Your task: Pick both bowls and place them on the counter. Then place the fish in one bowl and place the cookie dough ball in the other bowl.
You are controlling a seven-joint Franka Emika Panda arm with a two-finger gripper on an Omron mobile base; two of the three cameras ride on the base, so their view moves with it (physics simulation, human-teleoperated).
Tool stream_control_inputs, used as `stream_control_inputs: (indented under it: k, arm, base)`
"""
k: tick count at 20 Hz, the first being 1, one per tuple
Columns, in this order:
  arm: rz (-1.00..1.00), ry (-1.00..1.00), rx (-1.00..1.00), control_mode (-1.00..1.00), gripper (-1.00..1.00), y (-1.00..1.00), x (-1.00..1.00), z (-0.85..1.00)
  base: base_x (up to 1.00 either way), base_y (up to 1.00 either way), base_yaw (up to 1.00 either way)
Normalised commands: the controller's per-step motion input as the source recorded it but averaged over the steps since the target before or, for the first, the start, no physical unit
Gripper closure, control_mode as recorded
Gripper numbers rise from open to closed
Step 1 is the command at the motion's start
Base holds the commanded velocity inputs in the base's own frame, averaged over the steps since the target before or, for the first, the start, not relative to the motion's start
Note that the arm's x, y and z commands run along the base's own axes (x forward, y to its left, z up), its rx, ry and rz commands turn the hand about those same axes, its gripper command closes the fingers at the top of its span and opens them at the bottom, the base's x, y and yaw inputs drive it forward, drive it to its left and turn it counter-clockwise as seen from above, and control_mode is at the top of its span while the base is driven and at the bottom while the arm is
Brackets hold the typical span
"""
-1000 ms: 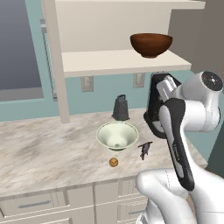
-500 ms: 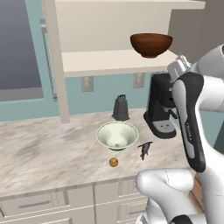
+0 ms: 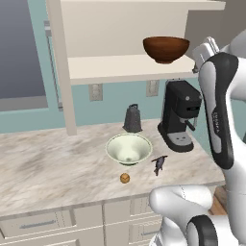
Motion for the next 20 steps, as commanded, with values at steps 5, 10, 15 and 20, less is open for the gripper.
stream_control_inputs:
  k: [5, 10, 15, 20]
  arm:
    - [0.0, -0.2, 0.0, -1.0, -1.0, -0.08, 0.01, 0.24]
    - [-0.03, -0.02, 0.03, -1.0, -1.0, -0.13, 0.11, 0.24]
    - [-0.02, 0.0, 0.01, -1.0, -1.0, 0.0, 0.33, 0.15]
    - [0.0, 0.0, 0.12, -1.0, -1.0, -0.02, 0.35, 0.1]
  base:
    - [0.0, 0.0, 0.0]
    - [0.0, 0.0, 0.0]
    - [0.0, 0.0, 0.0]
    - [0.0, 0.0, 0.0]
